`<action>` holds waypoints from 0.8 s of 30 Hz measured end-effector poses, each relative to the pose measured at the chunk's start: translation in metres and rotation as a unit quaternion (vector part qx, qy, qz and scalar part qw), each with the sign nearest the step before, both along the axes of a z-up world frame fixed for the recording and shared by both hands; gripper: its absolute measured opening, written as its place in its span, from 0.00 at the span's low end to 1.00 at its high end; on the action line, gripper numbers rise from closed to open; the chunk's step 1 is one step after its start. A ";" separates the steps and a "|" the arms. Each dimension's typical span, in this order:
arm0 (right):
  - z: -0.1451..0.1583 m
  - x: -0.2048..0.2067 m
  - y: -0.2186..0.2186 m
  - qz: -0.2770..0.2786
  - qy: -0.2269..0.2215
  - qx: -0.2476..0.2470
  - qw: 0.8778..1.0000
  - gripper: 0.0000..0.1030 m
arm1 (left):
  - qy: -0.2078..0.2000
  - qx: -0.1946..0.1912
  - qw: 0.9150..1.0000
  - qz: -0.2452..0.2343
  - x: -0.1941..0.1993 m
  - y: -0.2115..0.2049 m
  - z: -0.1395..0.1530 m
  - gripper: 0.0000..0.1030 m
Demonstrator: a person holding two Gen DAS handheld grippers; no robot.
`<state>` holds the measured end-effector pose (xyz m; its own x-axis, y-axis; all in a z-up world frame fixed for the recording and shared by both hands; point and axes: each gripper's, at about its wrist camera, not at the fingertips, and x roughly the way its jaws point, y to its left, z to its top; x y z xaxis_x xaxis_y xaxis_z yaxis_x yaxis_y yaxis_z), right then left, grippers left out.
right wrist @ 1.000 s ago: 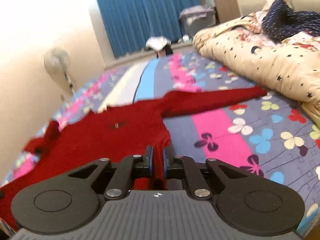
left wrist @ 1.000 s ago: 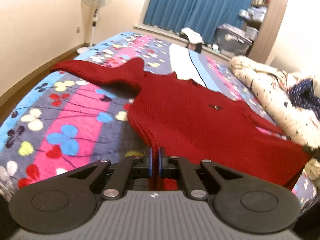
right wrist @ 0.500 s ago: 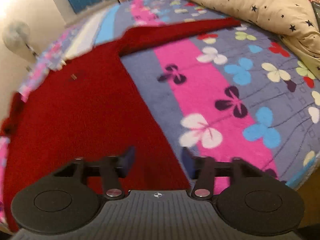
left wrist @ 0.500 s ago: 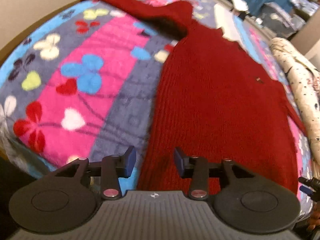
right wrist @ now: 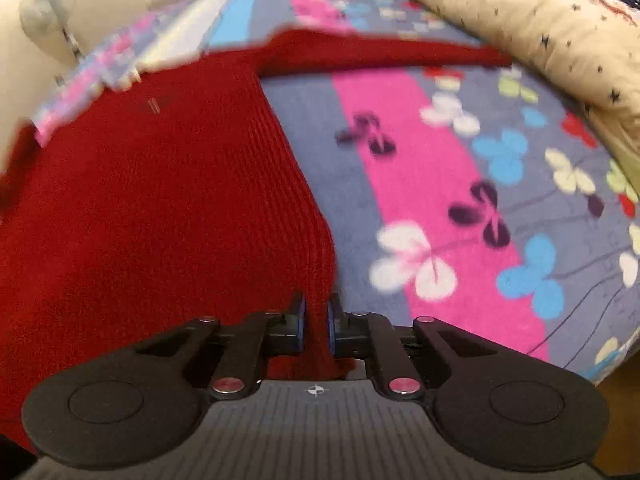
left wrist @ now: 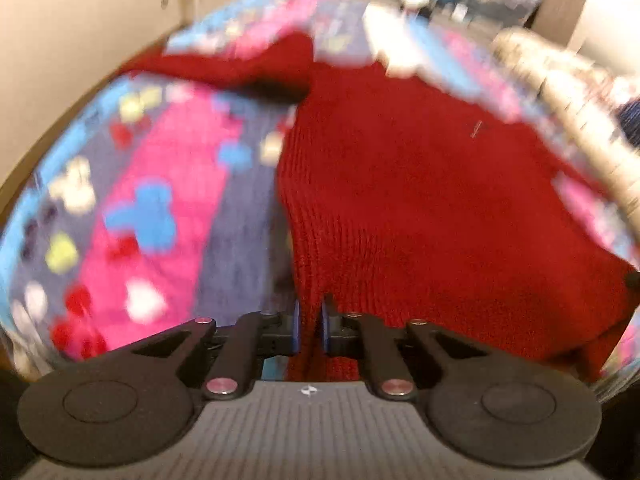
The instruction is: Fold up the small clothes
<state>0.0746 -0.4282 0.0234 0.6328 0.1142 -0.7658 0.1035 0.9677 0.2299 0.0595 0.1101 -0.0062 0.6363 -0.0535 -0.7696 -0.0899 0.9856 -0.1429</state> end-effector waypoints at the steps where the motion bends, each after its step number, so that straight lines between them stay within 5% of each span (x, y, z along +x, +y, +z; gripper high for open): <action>1: 0.022 -0.005 -0.005 -0.002 -0.023 0.016 1.000 0.10 | -0.024 -0.012 1.000 -0.007 -0.004 0.007 0.019 0.09; 5: 0.100 -0.029 -0.012 0.021 -0.100 0.053 0.993 0.06 | -0.087 0.010 0.996 -0.031 -0.015 0.017 0.074 0.06; 7: 0.110 -0.035 -0.011 0.015 -0.093 0.035 0.995 0.06 | -0.089 0.027 0.995 -0.024 -0.013 0.023 0.074 0.06; 12: 0.045 -0.018 -0.008 -0.021 0.029 -0.029 0.999 0.08 | 0.028 0.043 0.999 0.005 0.010 0.025 0.015 0.08; 15: 0.028 -0.022 0.008 -0.049 0.022 -0.133 0.990 0.12 | -0.012 0.068 0.998 0.002 0.015 0.018 0.030 0.13; 18: 0.034 -0.024 0.024 -0.015 -0.038 -0.094 0.995 0.13 | -0.016 0.066 0.997 -0.034 0.032 0.002 0.030 0.14; 20: 0.028 -0.016 0.043 0.043 -0.066 -0.057 0.995 0.24 | -0.003 0.062 0.996 -0.069 0.045 -0.011 0.020 0.14; 22: 0.012 -0.006 0.057 0.087 -0.055 -0.052 0.993 0.31 | 0.034 0.046 0.994 -0.097 0.054 -0.022 -0.001 0.14; 24: -0.019 0.009 0.067 0.114 0.017 -0.071 0.991 0.31 | 0.108 0.056 0.987 -0.106 0.061 -0.026 -0.033 0.14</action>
